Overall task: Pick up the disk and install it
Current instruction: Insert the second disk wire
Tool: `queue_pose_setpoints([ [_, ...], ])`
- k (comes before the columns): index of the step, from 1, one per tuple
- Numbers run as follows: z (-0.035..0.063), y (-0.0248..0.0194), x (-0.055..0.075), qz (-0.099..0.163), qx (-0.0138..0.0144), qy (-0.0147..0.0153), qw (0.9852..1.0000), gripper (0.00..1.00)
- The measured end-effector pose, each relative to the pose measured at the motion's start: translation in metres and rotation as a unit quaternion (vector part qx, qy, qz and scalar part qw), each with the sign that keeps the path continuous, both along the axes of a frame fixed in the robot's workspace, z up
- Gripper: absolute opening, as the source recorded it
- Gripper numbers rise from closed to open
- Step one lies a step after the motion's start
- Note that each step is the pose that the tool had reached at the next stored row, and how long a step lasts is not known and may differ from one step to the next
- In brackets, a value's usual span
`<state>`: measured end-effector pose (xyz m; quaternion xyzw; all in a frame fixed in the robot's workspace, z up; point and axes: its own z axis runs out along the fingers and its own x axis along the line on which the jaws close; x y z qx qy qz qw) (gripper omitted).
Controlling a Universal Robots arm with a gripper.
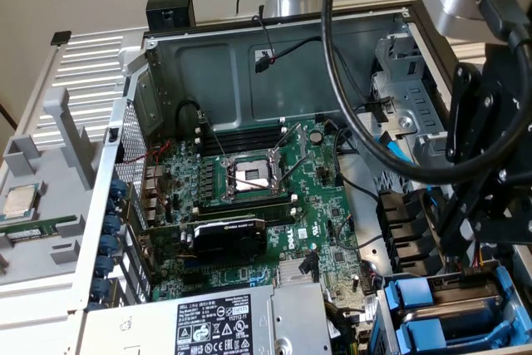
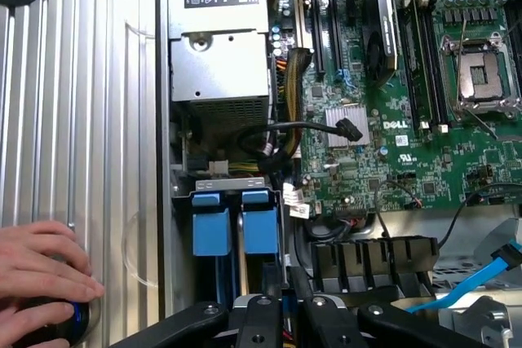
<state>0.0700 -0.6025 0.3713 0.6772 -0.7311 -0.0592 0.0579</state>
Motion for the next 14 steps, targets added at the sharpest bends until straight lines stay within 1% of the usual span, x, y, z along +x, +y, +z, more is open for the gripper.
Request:
queue_pose_setpoints([
  [3, -0.0003, -0.0002, 0.0002, 0.000, 0.0007, 0.0000, 1.0000, 0.16],
  [9, -0.0008, -0.0002, 0.0011, 0.000, 0.0006, 0.0001, 1.0000, 0.16],
  [12, -0.0010, -0.0002, 0.0062, 0.000, 0.0006, 0.0001, 1.0000, 0.16],
  [14, -0.0010, -0.0004, 0.0063, 0.000, 0.0006, 0.0002, 1.0000, 0.16],
])
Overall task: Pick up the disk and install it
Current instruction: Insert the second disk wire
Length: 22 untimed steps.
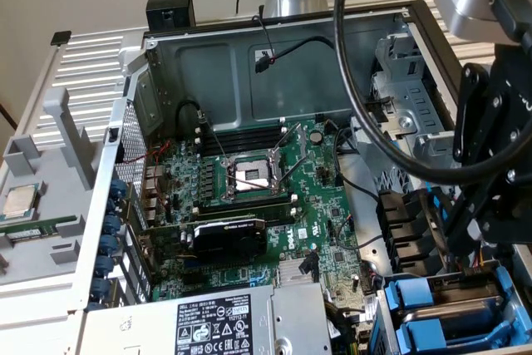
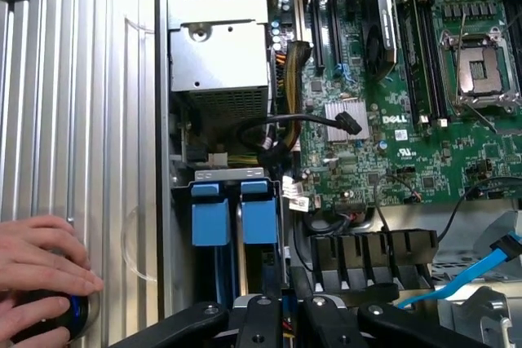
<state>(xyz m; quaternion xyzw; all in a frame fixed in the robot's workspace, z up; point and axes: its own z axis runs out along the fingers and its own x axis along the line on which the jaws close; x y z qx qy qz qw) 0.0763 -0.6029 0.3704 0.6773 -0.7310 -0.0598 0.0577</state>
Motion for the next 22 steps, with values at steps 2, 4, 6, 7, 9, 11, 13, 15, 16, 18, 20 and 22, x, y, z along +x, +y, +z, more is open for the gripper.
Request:
queue_pose_setpoints([
  [2, -0.0004, -0.0016, 0.000, 0.000, 0.0002, 0.0000, 1.0000, 0.16],
  [4, -0.0010, -0.0033, 0.000, 0.000, 0.0005, 0.0000, 1.0000, 0.16],
  [6, -0.0015, -0.0046, 0.000, 0.000, 0.0012, 0.0000, 1.0000, 0.16],
  [7, -0.0019, -0.0051, 0.000, 0.000, 0.0014, 0.0000, 1.0000, 0.16],
  [9, -0.0040, -0.0053, 0.000, 0.000, 0.0017, 0.0000, 1.0000, 0.16],
  [11, -0.0067, -0.0053, 0.000, 0.000, 0.0021, 0.0000, 1.0000, 0.16],
  [13, -0.0090, -0.0053, 0.000, 0.000, 0.0024, 0.0000, 1.0000, 0.16],
  [15, -0.0100, -0.0053, 0.000, 0.000, 0.0027, 0.0000, 1.0000, 0.16],
  [16, -0.0101, -0.0053, 0.000, 0.000, 0.0028, 0.0000, 1.0000, 0.16],
  [18, -0.0111, -0.0055, 0.000, 0.000, 0.0040, 0.0000, 1.0000, 0.16],
  [20, -0.0120, -0.0059, 0.000, 0.000, 0.0061, 0.0000, 1.0000, 0.16],
  [22, -0.0127, -0.0065, 0.000, 0.000, 0.0088, 0.0000, 1.0000, 0.16],
])
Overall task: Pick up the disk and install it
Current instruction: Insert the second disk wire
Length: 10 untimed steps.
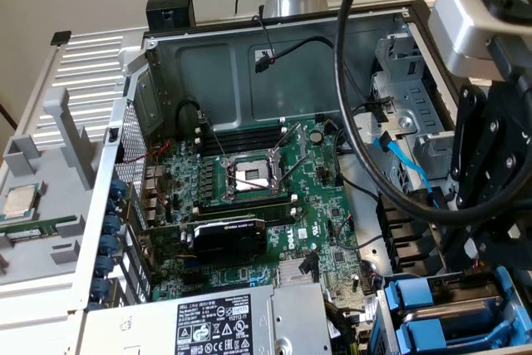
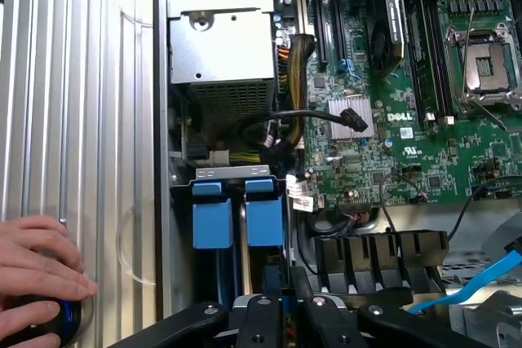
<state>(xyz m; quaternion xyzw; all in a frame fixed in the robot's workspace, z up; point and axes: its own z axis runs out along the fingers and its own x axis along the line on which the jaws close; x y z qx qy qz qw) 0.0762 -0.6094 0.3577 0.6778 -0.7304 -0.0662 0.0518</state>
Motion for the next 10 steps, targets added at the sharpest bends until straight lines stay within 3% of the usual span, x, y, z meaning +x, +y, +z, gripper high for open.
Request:
queue_pose_setpoints([
  [2, -0.0011, -0.0010, 0.0000, 0.000, 0.0025, 0.0000, 1.0000, 0.16],
  [10, -0.0057, -0.0036, -0.0016, 0.000, 0.0083, 0.0000, 1.0000, 0.16],
])
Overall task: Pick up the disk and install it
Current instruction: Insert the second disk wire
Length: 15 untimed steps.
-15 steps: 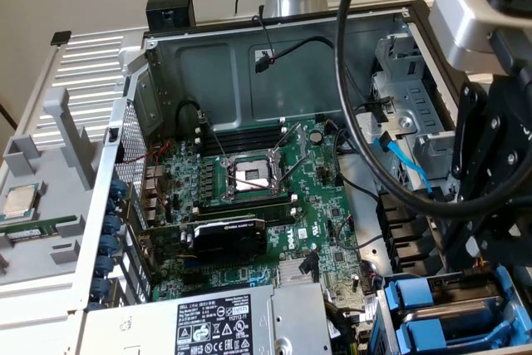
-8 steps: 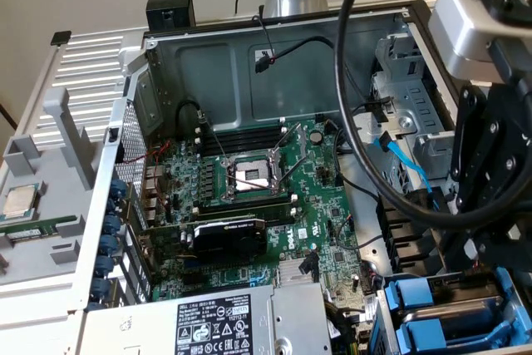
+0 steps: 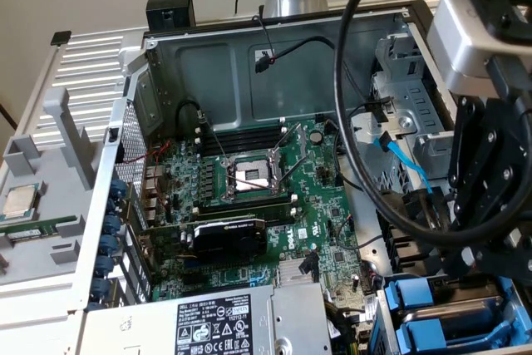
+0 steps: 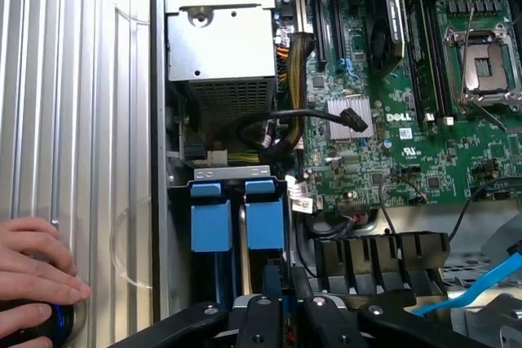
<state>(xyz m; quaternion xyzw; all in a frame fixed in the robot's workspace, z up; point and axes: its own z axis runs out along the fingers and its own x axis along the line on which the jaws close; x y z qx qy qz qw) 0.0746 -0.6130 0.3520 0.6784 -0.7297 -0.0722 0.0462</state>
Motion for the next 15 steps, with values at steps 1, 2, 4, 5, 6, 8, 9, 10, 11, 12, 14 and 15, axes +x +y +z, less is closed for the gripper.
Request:
queue_pose_setpoints([
  [1, -0.0002, -0.0001, -0.0007, 0.001, 0.0005, 0.0000, 1.0000, 0.16],
  [2, -0.0003, -0.0001, -0.0011, 0.002, 0.0012, 0.0000, 1.0000, 0.16],
  [4, -0.0007, -0.0002, -0.0021, 0.005, 0.0033, -0.0002, 1.0000, 0.16],
  [5, -0.0006, -0.0002, -0.0021, 0.007, 0.0040, -0.0003, 1.0000, 0.16],
  [6, -0.0006, -0.0002, -0.0021, 0.009, 0.0044, -0.0004, 0.9999, 0.16],
  [8, -0.0006, -0.0004, -0.0022, 0.012, 0.0053, -0.0004, 0.9999, 0.16],
  [9, -0.0006, -0.0004, -0.0022, 0.013, 0.0054, -0.0004, 0.9999, 0.16],
  [10, -0.0006, -0.0005, -0.0022, 0.015, 0.0054, -0.0004, 0.9999, 0.16],
  [11, -0.0006, -0.0006, -0.0022, 0.016, 0.0054, -0.0004, 0.9999, 0.16],
  [12, -0.0006, -0.0009, -0.0022, 0.017, 0.0055, -0.0004, 0.9998, 0.16],
  [14, -0.0007, -0.0011, -0.0022, 0.017, 0.0058, -0.0004, 0.9998, 0.16],
  [15, -0.0007, -0.0011, -0.0020, 0.018, 0.0058, -0.0004, 0.9998, 0.16],
])
